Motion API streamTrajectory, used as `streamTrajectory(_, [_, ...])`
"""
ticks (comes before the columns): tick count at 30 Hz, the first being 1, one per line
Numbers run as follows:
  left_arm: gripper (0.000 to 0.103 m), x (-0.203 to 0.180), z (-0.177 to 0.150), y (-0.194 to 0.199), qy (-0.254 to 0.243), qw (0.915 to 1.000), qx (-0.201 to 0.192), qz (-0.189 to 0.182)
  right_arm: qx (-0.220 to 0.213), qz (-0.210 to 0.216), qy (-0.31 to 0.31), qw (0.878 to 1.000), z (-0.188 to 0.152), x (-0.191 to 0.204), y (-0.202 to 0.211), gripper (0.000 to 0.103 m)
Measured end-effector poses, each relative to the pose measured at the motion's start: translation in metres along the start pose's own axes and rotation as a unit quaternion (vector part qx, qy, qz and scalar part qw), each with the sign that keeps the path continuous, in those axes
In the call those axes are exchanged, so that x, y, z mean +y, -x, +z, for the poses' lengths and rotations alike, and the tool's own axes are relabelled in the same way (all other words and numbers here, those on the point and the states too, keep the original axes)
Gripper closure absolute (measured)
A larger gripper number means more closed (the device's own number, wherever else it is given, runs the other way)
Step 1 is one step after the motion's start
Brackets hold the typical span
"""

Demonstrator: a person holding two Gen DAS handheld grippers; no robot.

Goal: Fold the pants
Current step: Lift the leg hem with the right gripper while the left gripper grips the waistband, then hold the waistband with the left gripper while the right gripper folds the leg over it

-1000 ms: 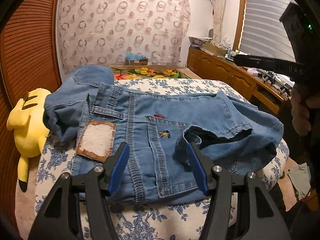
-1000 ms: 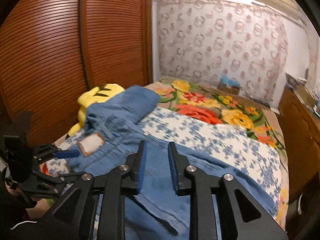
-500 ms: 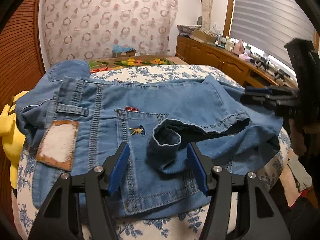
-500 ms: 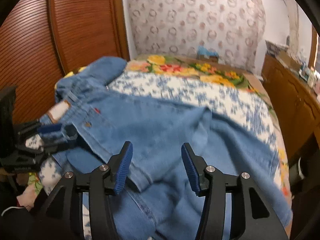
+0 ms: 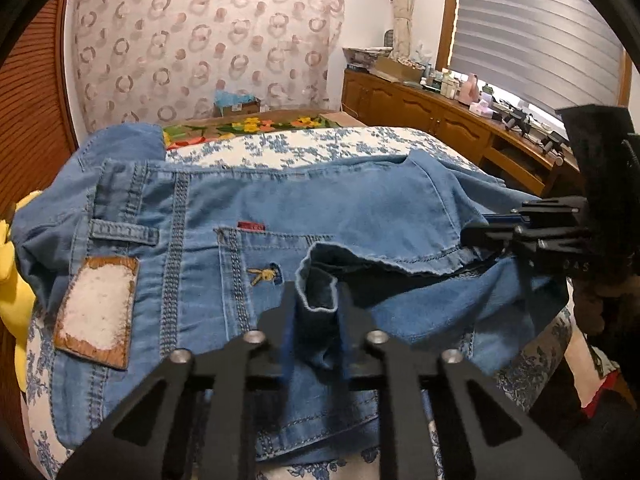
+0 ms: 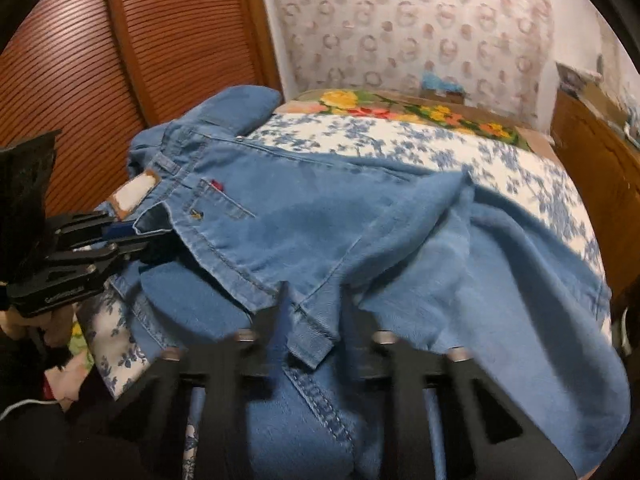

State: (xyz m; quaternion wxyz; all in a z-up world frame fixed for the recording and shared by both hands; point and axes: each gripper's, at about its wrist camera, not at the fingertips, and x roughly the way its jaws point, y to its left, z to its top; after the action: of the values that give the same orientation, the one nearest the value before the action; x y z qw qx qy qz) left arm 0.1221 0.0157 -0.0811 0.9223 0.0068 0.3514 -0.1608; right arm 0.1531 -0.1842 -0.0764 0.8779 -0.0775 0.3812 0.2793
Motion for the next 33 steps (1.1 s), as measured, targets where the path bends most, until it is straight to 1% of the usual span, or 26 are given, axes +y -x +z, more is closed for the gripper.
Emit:
streamTrajectory(2, [0.097, 0.001, 0.002, 0.008, -0.001, 0.9999, -0.011, -0.001, -0.013, 0.003, 0.008, 1.0, 0.007, 0.002, 0.007, 0.096])
streamTrajectory(3, [0.098, 0.001, 0.003, 0.015, -0.001, 0.9998, -0.022, 0.003, -0.023, 0.004, 0.01, 1.0, 0.011, 0.003, 0.012, 0.097])
streamTrajectory(8, [0.101, 0.005, 0.009, 0.047, 0.003, 0.9986, -0.052, -0.001, -0.074, -0.004, 0.027, 0.997, 0.046, 0.009, 0.038, 0.098])
streamTrajectory(10, [0.101, 0.007, 0.01, 0.059, 0.002, 0.998, -0.063, 0.0, -0.087, -0.005, 0.037, 0.996, 0.061, 0.013, 0.046, 0.098])
streamTrajectory(13, [0.102, 0.009, 0.011, 0.077, 0.001, 0.9968, -0.08, 0.004, -0.112, -0.005, 0.057, 0.992, 0.088, 0.026, 0.056, 0.099])
streamTrajectory(16, [0.102, 0.017, 0.011, 0.095, 0.008, 0.9954, -0.095, 0.005, -0.127, -0.001, 0.075, 0.989, 0.112, 0.041, 0.059, 0.099])
streamTrajectory(20, [0.102, 0.032, 0.007, 0.106, 0.02, 0.9946, -0.101, 0.012, -0.126, 0.003, 0.1, 0.987, 0.14, 0.064, 0.046, 0.099])
streamTrajectory(22, [0.102, 0.037, 0.003, 0.104, 0.027, 0.9949, -0.096, 0.017, -0.119, -0.002, 0.111, 0.987, 0.151, 0.075, 0.032, 0.099])
streamTrajectory(25, [0.102, 0.045, -0.005, 0.105, 0.036, 0.9947, -0.093, 0.023, -0.104, 0.008, 0.113, 0.988, 0.163, 0.086, 0.011, 0.099])
streamTrajectory(28, [0.102, 0.053, -0.01, 0.106, 0.043, 0.9945, -0.091, 0.029, -0.094, 0.022, 0.119, 0.988, 0.169, 0.098, -0.007, 0.099])
streamTrajectory(33, [0.101, 0.064, -0.023, 0.108, 0.055, 0.9945, -0.081, 0.037, -0.069, 0.031, 0.131, 0.989, 0.178, 0.126, -0.05, 0.099])
